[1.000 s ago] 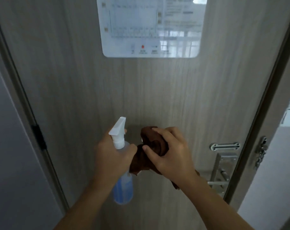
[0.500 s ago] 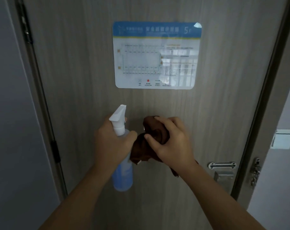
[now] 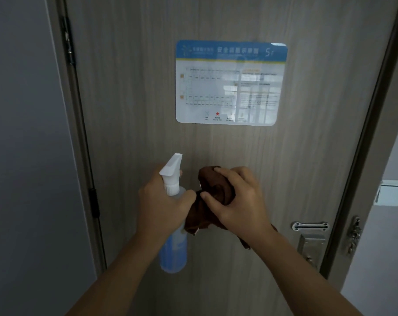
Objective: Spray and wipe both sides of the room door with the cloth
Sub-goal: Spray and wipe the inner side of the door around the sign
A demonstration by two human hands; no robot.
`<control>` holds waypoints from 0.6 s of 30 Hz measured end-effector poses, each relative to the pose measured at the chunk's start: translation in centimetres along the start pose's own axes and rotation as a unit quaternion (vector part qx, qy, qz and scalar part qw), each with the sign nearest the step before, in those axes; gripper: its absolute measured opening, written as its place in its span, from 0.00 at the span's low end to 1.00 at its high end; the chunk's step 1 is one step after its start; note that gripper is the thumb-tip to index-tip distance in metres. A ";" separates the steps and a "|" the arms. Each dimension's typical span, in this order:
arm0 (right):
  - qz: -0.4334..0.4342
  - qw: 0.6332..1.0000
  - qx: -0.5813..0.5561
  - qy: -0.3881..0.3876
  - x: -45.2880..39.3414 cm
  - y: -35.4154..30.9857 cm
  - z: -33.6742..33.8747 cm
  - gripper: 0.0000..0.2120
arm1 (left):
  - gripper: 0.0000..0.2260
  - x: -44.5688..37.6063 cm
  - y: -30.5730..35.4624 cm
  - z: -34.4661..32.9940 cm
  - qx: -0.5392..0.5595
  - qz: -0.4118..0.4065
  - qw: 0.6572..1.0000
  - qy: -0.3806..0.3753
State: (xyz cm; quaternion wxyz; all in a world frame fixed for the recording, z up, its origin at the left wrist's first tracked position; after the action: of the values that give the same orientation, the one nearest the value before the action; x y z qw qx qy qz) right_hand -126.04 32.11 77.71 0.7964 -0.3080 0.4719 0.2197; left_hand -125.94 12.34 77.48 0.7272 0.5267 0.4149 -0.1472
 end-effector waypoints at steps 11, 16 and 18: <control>0.007 0.997 0.024 -0.068 6.1 -0.9 -1.9 0.32 | 0.12 5.7 -1.9 2.1 0.011 0.011 1.000 -0.011; -0.004 0.991 -0.015 -0.136 12.0 -0.4 -3.8 0.37 | 0.19 11.4 -3.5 2.4 0.009 0.064 0.998 -0.022; -0.010 0.986 -0.033 -0.160 14.8 0.1 -4.3 0.36 | 0.20 14.7 -4.4 2.3 -0.003 0.086 0.996 -0.024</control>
State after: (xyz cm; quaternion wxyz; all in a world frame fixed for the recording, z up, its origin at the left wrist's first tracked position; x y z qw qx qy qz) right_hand -121.96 30.05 63.00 0.8532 -0.3001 0.3272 0.2738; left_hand -118.78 11.78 63.72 0.7483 0.5548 0.3509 -0.0951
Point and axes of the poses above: each hand's wrist, its own x-axis away from the middle knuckle, its own z-axis out of the back of the hand, y = z × x, the point moved 7 cm from there along -x, towards the middle knuckle, and after that the axes turned 1 degree about x, right-handed, at the moved point
